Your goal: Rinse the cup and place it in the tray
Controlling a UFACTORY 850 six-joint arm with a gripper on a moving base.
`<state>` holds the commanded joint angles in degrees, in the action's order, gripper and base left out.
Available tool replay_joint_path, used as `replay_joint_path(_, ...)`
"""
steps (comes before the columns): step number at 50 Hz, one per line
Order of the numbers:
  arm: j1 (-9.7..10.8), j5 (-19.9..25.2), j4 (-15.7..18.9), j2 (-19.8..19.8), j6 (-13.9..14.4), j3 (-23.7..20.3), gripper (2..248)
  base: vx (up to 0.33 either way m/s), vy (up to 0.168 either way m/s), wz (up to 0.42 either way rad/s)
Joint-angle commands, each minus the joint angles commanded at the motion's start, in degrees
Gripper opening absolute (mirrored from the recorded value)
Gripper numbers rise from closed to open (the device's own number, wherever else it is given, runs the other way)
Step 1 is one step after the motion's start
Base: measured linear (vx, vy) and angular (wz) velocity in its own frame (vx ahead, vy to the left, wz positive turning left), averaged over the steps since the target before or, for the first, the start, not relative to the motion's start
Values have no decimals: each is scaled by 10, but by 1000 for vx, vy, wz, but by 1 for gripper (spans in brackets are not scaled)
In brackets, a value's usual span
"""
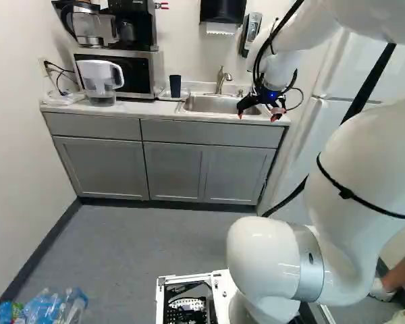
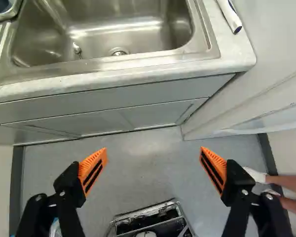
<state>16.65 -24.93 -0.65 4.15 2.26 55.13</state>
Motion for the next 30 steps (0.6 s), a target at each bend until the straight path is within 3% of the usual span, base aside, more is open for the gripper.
replay_joint_path(30, -14, 65, 1, 10, -2, -44, 247, 0, 0, 0)
